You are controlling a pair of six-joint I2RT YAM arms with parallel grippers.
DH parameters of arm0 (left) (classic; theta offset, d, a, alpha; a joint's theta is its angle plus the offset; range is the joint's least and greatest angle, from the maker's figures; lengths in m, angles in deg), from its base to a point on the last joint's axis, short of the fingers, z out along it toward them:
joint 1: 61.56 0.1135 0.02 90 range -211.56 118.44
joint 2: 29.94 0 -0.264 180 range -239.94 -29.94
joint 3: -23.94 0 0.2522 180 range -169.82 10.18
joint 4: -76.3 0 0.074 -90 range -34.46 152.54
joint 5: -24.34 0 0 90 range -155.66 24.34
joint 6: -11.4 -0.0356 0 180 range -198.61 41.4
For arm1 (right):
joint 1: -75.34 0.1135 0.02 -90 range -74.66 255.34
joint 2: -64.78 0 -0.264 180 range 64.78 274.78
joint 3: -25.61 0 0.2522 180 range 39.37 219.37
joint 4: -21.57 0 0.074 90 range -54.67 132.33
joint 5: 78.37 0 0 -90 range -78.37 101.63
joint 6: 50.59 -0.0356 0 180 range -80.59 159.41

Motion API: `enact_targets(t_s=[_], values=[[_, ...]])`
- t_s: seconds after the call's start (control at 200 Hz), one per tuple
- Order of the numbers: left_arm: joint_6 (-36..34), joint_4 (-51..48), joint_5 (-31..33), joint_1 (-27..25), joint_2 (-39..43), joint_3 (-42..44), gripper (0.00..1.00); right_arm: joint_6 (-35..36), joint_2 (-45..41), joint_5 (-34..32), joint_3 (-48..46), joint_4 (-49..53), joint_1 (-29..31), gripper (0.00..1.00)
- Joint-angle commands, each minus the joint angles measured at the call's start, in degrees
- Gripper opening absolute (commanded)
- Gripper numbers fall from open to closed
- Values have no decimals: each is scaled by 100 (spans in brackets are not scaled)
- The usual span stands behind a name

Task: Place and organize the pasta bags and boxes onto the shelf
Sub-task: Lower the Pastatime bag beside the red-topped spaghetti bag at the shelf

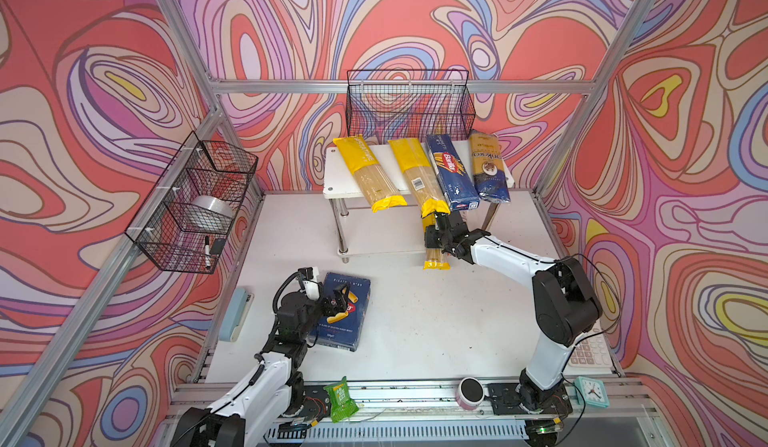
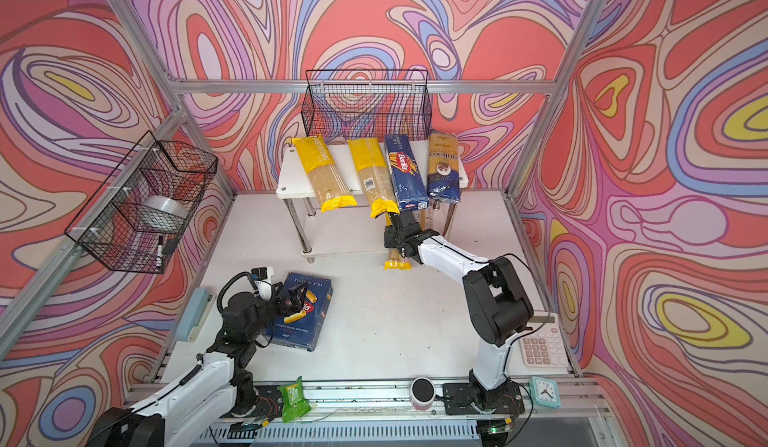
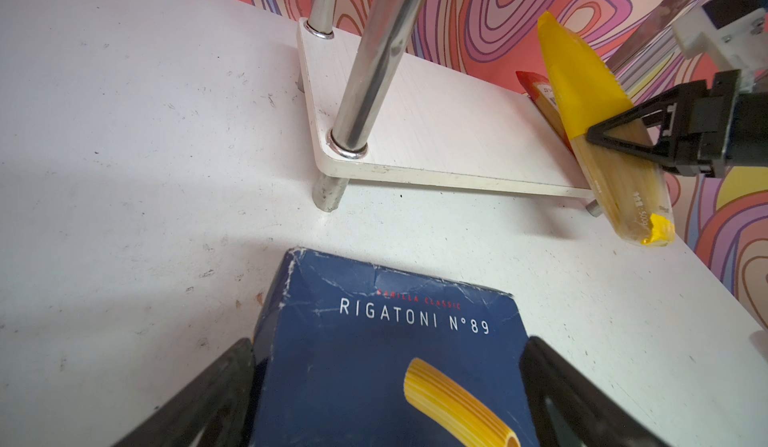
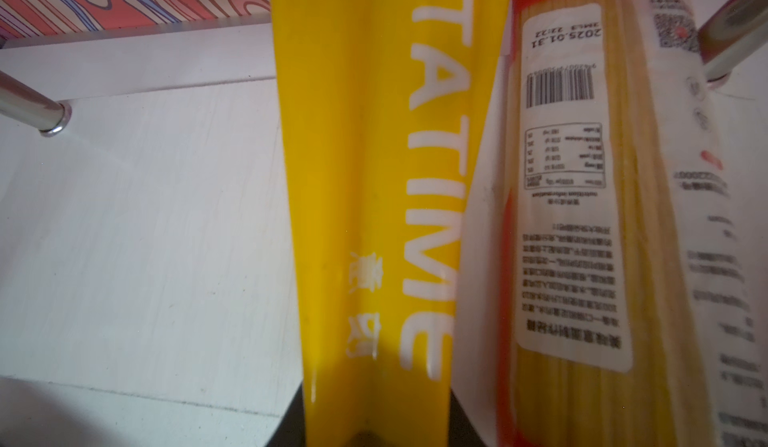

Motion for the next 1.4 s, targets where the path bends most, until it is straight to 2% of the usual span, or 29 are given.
enact_targets(t_s=[0.0, 0.686, 0.816, 0.921, 1.052, 1.392], values=[[-50, -64, -123, -50, 10, -41, 100, 90, 51, -21, 430, -469, -76, 0], [-55, -64, -122, -61, -38, -71, 100, 74, 513, 50, 866, -545, -338, 0], [-58, -64, -116, -68, -43, -70, 100, 45, 569, 73, 938, -454, -356, 8], [-56, -78, -120, -68, -43, -63, 100, -7, 556, 76, 900, -419, -367, 34], [-55, -77, -116, -64, -38, -65, 100, -83, 469, 54, 738, -509, -363, 50], [-56, -76, -116, -68, -17, -56, 100, -122, 255, 291, 493, -434, -365, 64]])
